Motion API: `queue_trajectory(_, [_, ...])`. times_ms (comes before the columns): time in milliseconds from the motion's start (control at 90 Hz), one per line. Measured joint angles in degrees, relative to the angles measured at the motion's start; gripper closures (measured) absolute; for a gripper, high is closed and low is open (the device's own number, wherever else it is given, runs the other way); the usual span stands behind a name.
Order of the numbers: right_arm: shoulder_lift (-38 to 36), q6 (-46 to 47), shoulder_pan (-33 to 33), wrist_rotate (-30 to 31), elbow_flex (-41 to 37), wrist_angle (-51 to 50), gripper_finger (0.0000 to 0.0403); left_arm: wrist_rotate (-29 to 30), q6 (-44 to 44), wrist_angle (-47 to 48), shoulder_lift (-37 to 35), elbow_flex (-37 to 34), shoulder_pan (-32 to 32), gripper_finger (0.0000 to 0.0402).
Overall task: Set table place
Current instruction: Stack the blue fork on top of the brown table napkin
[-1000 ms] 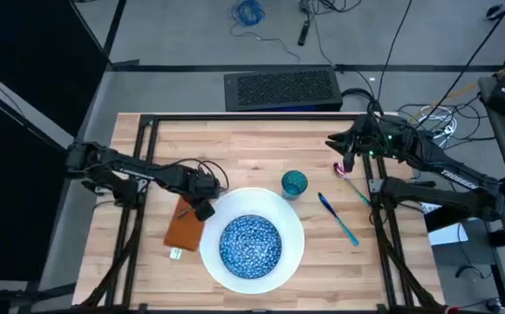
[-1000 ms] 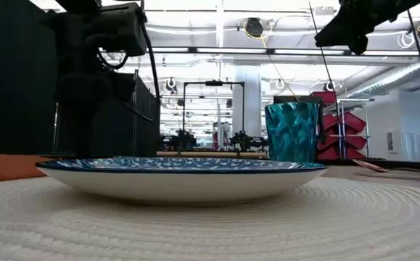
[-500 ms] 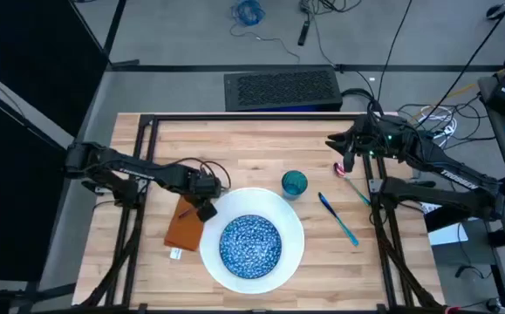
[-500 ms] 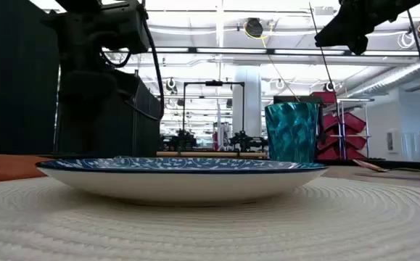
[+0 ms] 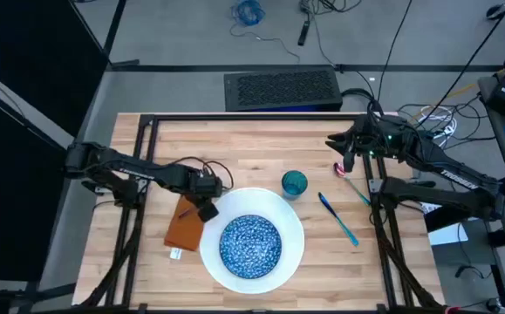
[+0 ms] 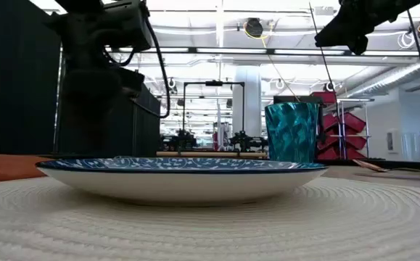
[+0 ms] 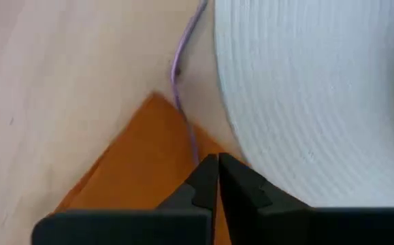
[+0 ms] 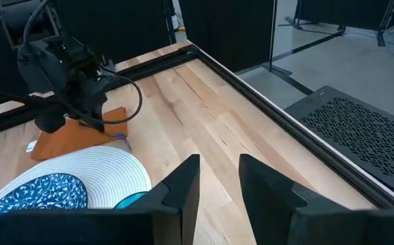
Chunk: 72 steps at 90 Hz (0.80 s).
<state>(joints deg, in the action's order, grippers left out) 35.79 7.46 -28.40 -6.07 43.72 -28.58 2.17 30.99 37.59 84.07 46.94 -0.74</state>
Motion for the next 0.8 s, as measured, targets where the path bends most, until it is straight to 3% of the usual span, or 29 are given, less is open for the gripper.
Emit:
queue_trajectory(156, [0.02,0.03,0.0,-0.02,0.0,-0.1,0.0312,-0.04,-1.56,-6.23,0.0,0.0,2.92,0.0351])
queue_trajectory(322, [0.02,0.28,0.01,-0.02,0.0,-0.81,0.0312,3.21,-1.34,-2.73,0.01,0.0,5.63,0.0307])
queue_trajectory(444, [0.04,-0.04,-0.01,-0.02,0.0,-1.03,0.0312,4.71,-1.41,-2.61,0.02,0.0,6.64,0.0303])
queue_trajectory(800, [1.2,-0.2,-0.01,0.0,-0.02,-1.03,0.0312,0.93,-4.71,-4.4,1.03,0.0,6.72,0.0302])
